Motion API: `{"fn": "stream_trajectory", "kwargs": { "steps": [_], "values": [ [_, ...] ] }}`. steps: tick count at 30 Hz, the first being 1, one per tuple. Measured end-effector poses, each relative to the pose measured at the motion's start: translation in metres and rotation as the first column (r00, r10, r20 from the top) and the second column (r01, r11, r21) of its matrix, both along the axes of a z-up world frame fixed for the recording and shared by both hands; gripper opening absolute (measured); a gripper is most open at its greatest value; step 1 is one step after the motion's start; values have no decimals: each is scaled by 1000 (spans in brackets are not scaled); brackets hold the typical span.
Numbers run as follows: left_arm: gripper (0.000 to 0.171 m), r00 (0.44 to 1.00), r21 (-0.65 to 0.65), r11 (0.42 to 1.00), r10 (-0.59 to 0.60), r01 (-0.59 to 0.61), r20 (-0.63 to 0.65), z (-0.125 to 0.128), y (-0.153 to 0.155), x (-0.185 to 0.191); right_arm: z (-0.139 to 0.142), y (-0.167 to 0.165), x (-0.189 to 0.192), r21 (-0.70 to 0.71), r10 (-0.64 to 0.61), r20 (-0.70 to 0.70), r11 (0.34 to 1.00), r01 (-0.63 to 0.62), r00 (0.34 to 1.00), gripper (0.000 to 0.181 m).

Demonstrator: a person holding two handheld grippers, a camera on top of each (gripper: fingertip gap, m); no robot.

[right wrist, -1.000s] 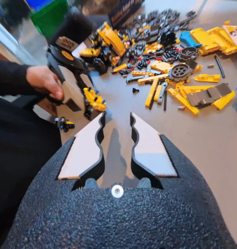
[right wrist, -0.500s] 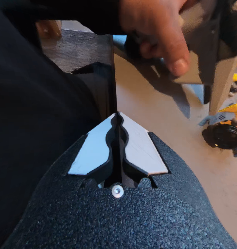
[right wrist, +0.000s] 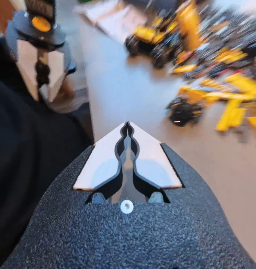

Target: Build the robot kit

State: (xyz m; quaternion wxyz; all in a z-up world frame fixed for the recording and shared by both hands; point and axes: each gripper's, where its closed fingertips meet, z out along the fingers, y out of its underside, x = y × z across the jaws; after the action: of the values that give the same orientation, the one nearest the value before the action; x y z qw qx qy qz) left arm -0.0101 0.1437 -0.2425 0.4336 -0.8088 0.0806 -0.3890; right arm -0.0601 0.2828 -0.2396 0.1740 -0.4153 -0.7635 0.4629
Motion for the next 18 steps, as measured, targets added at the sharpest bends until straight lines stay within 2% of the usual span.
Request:
{"fn": "stream_trajectory", "kwargs": {
  "steps": [1, 2, 3, 4, 5, 6, 8, 10, 12, 15, 18],
  "values": [
    [13, 1000, 79, 997, 18, -18, 0, 12, 0, -5, 14, 20, -2, 24, -82, -123, 996, 85, 989, 0],
    [12, 998, 169, 984, 65, -61, -19, 23, 4, -15, 26, 47, -3, 72, -182, -264, 976, 207, 947, 0],
    [9, 990, 257, 960, 130, -111, -58, 31, 10, -28, 38, 76, -1, 112, -274, -414, 931, 347, 868, 0],
    [7, 975, 320, 934, 202, -162, -97, 34, 17, -43, 54, 100, 5, 103, -344, -553, 876, 472, 759, 0],
    [6, 964, 352, 916, 244, -195, -102, 36, 23, -54, 72, 114, 13, 46, -395, -647, 833, 551, 652, 0],
    [6, 966, 358, 912, 245, -200, -85, 38, 26, -58, 82, 118, 18, 3, -418, -690, 814, 580, 590, 0],
    [6, 975, 344, 923, 210, -172, -76, 34, 31, -58, 78, 120, 16, 44, -420, -697, 784, 620, 581, 0],
    [7, 979, 303, 941, 186, -151, -87, 17, 33, -53, 69, 118, 10, 124, -399, -692, 756, 643, 602, 0],
    [12, 990, 222, 971, 112, -90, -88, 0, 31, -39, 67, 117, 10, 160, -377, -713, 734, 660, 592, 0],
    [12, 985, 218, 976, 58, -22, -161, -10, 31, -23, 71, 127, 13, 134, -412, -726, 700, 701, 550, 0],
    [17, 976, 277, 961, 80, -21, -201, -2, 38, -18, 75, 143, 17, 60, -486, -706, 683, 728, 515, 2]
  ]
}}
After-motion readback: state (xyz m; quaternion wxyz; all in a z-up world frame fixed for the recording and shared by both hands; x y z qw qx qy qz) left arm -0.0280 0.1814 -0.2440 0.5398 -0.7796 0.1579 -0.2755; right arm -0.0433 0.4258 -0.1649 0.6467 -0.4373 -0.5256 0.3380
